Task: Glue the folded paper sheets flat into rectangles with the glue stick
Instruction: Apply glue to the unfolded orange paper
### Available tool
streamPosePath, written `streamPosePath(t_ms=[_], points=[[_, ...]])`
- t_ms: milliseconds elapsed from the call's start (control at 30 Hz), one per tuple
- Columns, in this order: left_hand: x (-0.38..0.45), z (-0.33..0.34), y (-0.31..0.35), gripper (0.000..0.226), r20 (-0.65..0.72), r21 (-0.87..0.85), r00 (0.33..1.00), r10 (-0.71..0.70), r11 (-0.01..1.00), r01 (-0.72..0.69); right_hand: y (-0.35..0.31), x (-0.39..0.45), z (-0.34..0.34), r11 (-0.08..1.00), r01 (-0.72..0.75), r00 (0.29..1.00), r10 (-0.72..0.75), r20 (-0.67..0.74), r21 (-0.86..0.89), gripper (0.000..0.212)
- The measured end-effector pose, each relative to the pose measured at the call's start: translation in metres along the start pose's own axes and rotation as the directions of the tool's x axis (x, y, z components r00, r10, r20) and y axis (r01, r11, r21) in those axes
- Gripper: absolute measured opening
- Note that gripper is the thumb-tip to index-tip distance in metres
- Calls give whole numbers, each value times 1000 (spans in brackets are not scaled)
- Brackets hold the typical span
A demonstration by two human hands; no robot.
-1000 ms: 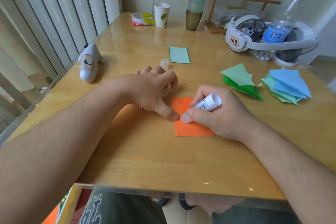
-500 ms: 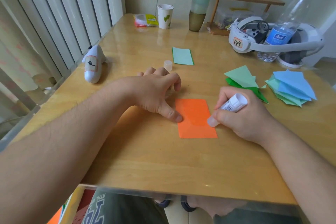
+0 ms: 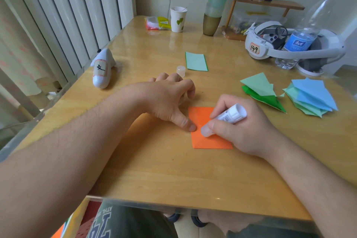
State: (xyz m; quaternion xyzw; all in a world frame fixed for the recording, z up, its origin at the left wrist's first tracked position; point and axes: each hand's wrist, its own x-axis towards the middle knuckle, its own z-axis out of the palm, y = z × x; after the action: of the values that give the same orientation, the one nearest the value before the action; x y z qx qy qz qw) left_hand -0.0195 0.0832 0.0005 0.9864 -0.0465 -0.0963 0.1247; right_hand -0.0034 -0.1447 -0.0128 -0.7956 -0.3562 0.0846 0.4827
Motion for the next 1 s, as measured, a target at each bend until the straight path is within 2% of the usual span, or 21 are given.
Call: streamPosePath(t_ms=[100,300,467,600,800,867,1000], points=[[-1,0,0,79,1,6,1000,1,1000,-1,-1,-1,2,999,-9,999,10,33,-35,18],[-2,-1,1,79,8,-3,1000,-3,1000,3,1,3,-1,995,-67,996,71,50,-73,34],[-3,-1,1,76,9,-24,1000,3,1000,-3,6,-2,-12,997,-77,996,78,50,-22,17],[-3,-1,0,77,9,-27,1000,7,1000,-6,11,-7,-23,999,-49,998,49,38,-23,26],[-2,0,0,78,4,-18,1000,10,1000,-10,11,-8,-26,998,-12,1000,13,8,-57,14],[-2,0,0,78,3,-15,1000,11,1000,-11,13,-7,-27,999,-13,1000,13,-14,-37,14],[-2,-1,1,77,6,-16,1000,10,1000,-10,16,-6,-29,994,19,996,-9,-92,112,15]])
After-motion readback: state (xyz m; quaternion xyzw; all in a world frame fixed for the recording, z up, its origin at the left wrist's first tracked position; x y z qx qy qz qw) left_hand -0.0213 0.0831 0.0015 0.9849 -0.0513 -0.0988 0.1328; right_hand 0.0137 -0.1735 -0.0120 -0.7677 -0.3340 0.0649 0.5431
